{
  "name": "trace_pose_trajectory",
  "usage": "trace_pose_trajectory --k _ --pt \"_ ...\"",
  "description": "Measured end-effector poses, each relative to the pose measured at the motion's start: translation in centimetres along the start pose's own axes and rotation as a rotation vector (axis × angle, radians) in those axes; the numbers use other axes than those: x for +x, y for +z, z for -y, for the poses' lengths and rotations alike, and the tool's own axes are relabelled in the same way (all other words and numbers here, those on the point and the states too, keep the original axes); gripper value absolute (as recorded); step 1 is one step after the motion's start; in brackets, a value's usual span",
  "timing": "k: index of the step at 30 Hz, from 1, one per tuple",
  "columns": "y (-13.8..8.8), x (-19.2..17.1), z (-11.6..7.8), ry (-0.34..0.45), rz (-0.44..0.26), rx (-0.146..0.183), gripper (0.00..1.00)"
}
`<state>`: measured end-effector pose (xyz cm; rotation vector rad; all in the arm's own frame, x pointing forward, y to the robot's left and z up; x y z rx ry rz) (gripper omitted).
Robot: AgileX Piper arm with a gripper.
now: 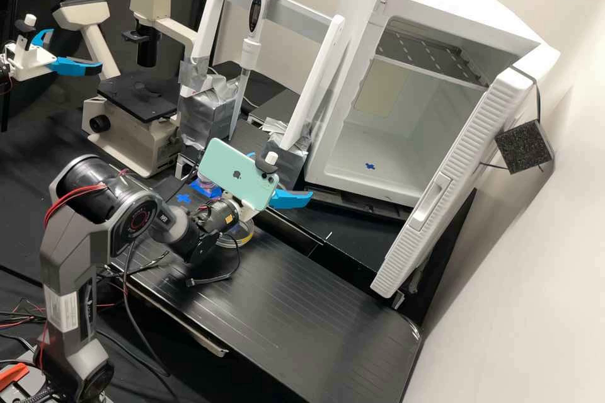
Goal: Move the petri dish to the incubator
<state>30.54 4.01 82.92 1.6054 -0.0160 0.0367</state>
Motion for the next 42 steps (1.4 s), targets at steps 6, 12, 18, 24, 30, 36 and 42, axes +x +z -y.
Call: trace_pose_trajectory --k 6,12,18,24,30,36,42 --pt "0.0 0.0 0.0 0.0 0.0 0.0 1.0" --pt "0.5 -0.8 -0.1 0.008 0.008 -0.002 1.0" --pt "0.9 -4.2 -1.5 0.082 -0.014 -0.007 1.0" --pt "1.1 -8.6 -2.1 0.146 -0.089 0.006 1.0" --pt "1.5 -12.2 -1.2 0.105 -0.104 0.005 1.0" --pt "1.3 -14.0 -1.1 0.078 -0.151 0.002 1.0" --pt "1.4 -14.2 -1.4 0.058 -0.175 0.014 1.0"
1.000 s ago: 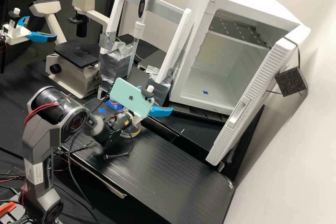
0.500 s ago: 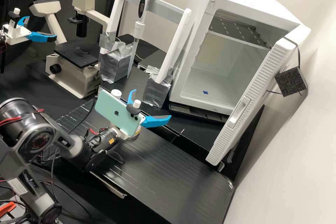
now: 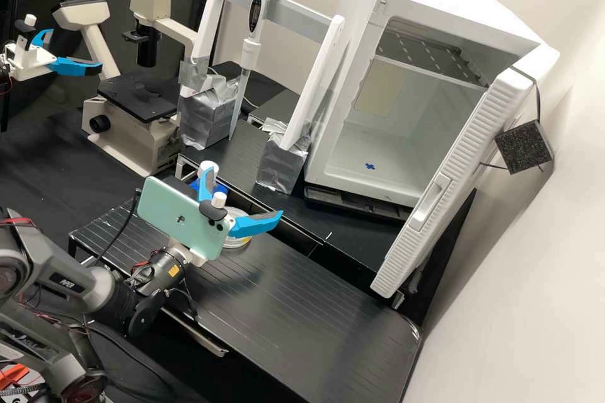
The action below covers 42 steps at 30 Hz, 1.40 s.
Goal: Move the petri dish to the incubator
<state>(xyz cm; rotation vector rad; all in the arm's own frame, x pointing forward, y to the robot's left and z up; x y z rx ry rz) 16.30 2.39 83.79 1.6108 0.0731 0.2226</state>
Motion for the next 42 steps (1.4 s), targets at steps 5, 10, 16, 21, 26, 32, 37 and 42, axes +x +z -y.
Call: trace_pose_trajectory --k 5,10,16,21,26,32,37,42 --pt "0.6 0.2 0.4 -0.027 0.023 0.016 1.0" --pt "1.1 0.3 0.9 -0.08 0.034 0.003 1.0" --pt "1.6 -0.2 0.9 -0.146 0.035 -0.011 1.0" --pt "1.7 -1.1 0.2 -0.182 0.039 -0.022 1.0" --pt "1.7 -1.9 -0.1 -0.215 0.046 -0.042 1.0" --pt "1.8 -2.0 0.2 -0.252 0.046 -0.038 1.0" --pt "2.3 -1.4 1.0 -0.286 0.043 -0.03 1.0" --pt "2.8 -1.0 1.2 -0.276 0.054 -0.024 1.0"
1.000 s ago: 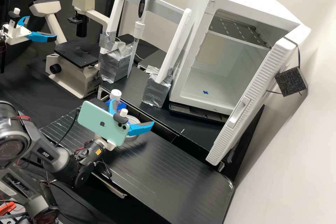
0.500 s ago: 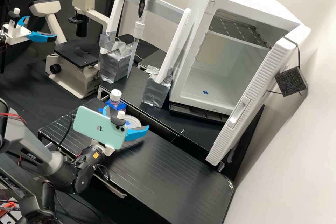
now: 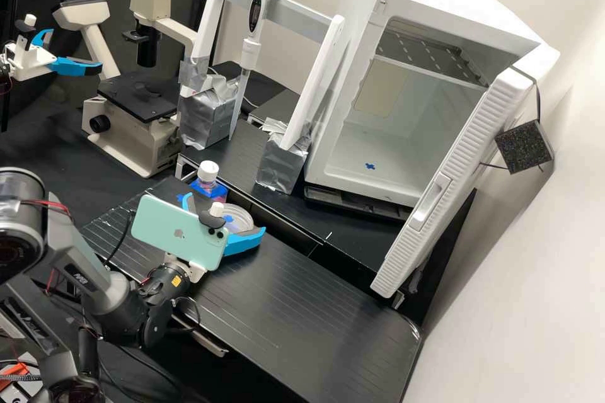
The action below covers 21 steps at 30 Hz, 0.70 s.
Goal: Move the petri dish to the incubator
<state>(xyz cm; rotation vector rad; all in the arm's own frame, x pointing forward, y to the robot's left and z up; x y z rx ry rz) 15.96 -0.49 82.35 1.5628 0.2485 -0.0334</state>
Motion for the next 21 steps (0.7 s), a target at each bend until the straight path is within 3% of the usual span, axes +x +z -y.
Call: trace_pose_trajectory --k 12,21 --pt "-0.2 -1.0 -1.2 0.078 0.024 -0.012 1.0" --pt "0.0 -0.6 -0.6 0.03 0.02 -0.011 1.0"
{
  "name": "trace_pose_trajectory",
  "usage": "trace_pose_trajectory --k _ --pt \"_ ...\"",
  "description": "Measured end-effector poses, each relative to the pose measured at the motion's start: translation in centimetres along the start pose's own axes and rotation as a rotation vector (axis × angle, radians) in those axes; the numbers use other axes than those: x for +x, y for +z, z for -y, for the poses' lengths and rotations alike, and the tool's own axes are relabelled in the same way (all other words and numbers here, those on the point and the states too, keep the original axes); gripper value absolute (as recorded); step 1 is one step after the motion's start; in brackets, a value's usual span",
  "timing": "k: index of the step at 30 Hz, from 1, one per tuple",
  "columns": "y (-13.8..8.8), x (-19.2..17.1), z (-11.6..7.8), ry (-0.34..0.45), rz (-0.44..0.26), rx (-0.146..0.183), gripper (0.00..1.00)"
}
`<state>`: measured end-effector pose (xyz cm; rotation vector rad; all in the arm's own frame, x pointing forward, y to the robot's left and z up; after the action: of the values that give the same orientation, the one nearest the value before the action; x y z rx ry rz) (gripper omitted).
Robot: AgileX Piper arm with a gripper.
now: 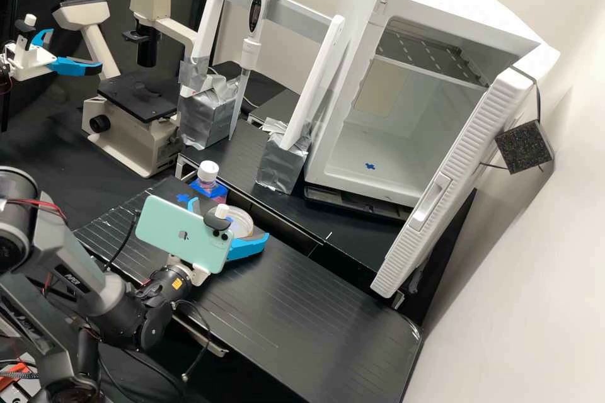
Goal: Move the petri dish to the incubator
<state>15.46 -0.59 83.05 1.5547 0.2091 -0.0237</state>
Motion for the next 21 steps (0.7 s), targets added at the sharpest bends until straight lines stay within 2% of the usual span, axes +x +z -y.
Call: trace_pose_trajectory --k 10,16,17,21 --pt "0.49 0.56 0.38 -0.01 0.01 -0.021 1.0" --pt "0.42 0.65 0.36 -0.001 0.009 -0.022 1.0" --pt "0.41 0.67 0.35 0.002 0.009 -0.021 0.0" --pt "0.3 0.79 0.35 0.009 0.006 -0.019 0.0"
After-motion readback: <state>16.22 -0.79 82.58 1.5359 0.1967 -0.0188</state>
